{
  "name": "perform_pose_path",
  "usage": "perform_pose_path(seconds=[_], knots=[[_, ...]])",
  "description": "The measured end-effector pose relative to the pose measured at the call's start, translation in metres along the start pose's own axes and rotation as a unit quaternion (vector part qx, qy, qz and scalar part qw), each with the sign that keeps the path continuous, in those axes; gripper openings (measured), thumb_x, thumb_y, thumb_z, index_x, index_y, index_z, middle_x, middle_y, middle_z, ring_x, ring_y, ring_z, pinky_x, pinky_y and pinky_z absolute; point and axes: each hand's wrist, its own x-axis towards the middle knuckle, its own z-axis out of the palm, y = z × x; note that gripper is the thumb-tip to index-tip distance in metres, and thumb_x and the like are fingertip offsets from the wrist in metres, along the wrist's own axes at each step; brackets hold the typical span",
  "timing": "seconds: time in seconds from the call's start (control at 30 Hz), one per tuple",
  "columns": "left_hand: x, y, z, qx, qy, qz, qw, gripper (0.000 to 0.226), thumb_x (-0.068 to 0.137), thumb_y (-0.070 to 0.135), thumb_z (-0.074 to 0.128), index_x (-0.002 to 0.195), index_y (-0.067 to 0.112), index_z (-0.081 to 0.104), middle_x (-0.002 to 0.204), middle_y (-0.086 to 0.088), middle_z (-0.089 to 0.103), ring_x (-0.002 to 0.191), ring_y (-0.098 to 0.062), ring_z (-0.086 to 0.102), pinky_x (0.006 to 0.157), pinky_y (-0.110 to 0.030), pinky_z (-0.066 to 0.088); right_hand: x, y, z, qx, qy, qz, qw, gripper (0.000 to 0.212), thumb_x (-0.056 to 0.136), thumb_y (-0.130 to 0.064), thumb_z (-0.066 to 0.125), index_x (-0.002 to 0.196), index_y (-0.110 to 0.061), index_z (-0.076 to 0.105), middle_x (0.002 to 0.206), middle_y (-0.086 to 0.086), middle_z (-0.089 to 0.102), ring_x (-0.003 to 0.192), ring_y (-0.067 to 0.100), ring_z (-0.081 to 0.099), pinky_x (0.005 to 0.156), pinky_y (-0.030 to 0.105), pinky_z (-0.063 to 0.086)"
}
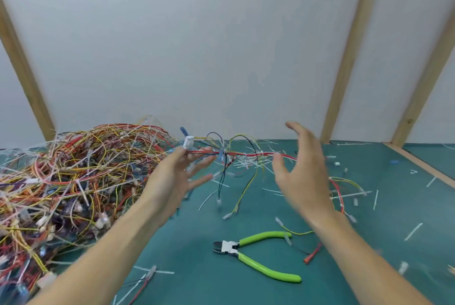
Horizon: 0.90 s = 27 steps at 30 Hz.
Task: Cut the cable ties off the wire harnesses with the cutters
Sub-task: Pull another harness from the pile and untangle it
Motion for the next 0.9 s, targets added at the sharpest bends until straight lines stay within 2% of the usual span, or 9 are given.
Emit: perform_pose_path(seconds=[0.07, 0.2, 0.3, 0.37, 0.43, 0.53, 0.63, 0.77, 0.9], knots=[[-0.009, -0.013, 0.001, -0.006, -0.019, -0.019, 1.0, 0.026, 0.095, 0.036, 0.054, 0.095, 0.011, 0.059, 0.112, -0.013, 0.075, 0.114, -0.03, 0.069, 0.087, -0.049, 0.06, -0.012, -0.015, 0.008, 0.029, -0.123, -0.065, 0.99, 0.059, 0.092, -0.033, 0.066, 0.147, -0.026, 0.044, 0.144, -0.011, 0.051, 0.136, 0.006, 0.044, 0.116, 0.022, 0.031], [-0.02, -0.031, -0.002, 0.018, 0.006, -0.046, 0.999, 0.043, 0.104, 0.032, 0.04, 0.085, 0.014, 0.074, 0.108, -0.013, 0.076, 0.101, -0.03, 0.074, 0.059, -0.033, 0.062, -0.03, -0.009, 0.026, 0.043, -0.288, -0.023, 0.956, 0.065, 0.094, -0.041, 0.068, 0.15, -0.041, 0.036, 0.151, -0.02, 0.046, 0.139, 0.001, 0.043, 0.116, 0.03, 0.037], [-0.021, -0.044, -0.012, -0.005, 0.029, -0.062, 0.998, 0.045, 0.107, 0.029, 0.039, 0.076, 0.015, 0.07, 0.097, -0.01, 0.076, 0.096, -0.036, 0.074, 0.05, -0.032, 0.06, -0.047, 0.0, 0.034, 0.023, -0.241, -0.032, 0.97, 0.037, 0.099, -0.042, 0.063, 0.136, -0.036, 0.058, 0.144, -0.019, 0.053, 0.136, 0.001, 0.045, 0.115, 0.025, 0.034], [-0.02, -0.054, -0.019, -0.011, 0.038, -0.076, 0.996, 0.037, 0.107, 0.027, 0.04, 0.084, 0.01, 0.065, 0.1, -0.012, 0.074, 0.097, -0.038, 0.074, 0.051, -0.033, 0.06, -0.055, 0.004, 0.037, 0.003, -0.205, -0.046, 0.978, 0.019, 0.101, -0.045, 0.057, 0.109, -0.031, 0.068, 0.118, -0.017, 0.065, 0.114, 0.002, 0.054, 0.106, 0.03, 0.041], [-0.02, -0.06, -0.024, 0.009, 0.024, -0.083, 0.996, 0.035, 0.107, 0.026, 0.039, 0.097, 0.008, 0.068, 0.111, -0.013, 0.074, 0.1, -0.037, 0.073, 0.054, -0.034, 0.061, -0.057, 0.008, 0.037, -0.019, -0.204, -0.059, 0.977, 0.019, 0.101, -0.046, 0.054, 0.091, -0.031, 0.06, 0.09, -0.018, 0.063, 0.09, 0.001, 0.051, 0.096, 0.033, 0.042], [-0.021, -0.061, -0.031, 0.063, 0.014, -0.062, 0.996, 0.036, 0.105, 0.026, 0.043, 0.098, 0.016, 0.077, 0.111, -0.013, 0.075, 0.098, -0.036, 0.074, 0.057, -0.032, 0.061, -0.06, 0.012, 0.034, -0.046, -0.243, -0.094, 0.964, 0.02, 0.102, -0.051, 0.046, 0.088, -0.036, 0.049, 0.078, -0.021, 0.052, 0.081, -0.005, 0.044, 0.092, 0.03, 0.037], [-0.027, -0.061, -0.035, 0.105, 0.056, -0.037, 0.992, 0.027, 0.104, 0.028, 0.05, 0.105, 0.007, 0.067, 0.1, -0.017, 0.076, 0.076, -0.035, 0.075, 0.048, -0.031, 0.056, -0.067, 0.015, 0.036, -0.049, -0.232, -0.098, 0.966, 0.02, 0.103, -0.045, 0.05, 0.086, -0.035, 0.051, 0.073, -0.021, 0.047, 0.073, -0.001, 0.042, 0.083, 0.031, 0.036], [-0.031, -0.061, -0.036, 0.184, 0.106, 0.041, 0.976, 0.019, 0.1, 0.031, 0.058, 0.084, 0.024, 0.064, 0.069, -0.008, 0.07, 0.042, -0.025, 0.059, 0.039, -0.02, 0.038, -0.071, 0.011, 0.038, -0.011, -0.181, -0.077, 0.98, 0.019, 0.102, -0.037, 0.058, 0.085, -0.038, 0.05, 0.072, -0.024, 0.045, 0.07, -0.003, 0.044, 0.077, 0.03, 0.032], [-0.032, -0.059, -0.038, 0.181, 0.128, 0.095, 0.97, 0.028, 0.099, 0.019, 0.06, 0.077, 0.034, 0.067, 0.067, -0.007, 0.065, 0.042, -0.022, 0.054, 0.038, -0.022, 0.034, -0.073, 0.011, 0.038, 0.012, -0.155, -0.072, 0.985, 0.017, 0.101, -0.036, 0.061, 0.085, -0.038, 0.055, 0.072, -0.027, 0.046, 0.069, -0.003, 0.045, 0.076, 0.031, 0.032]])
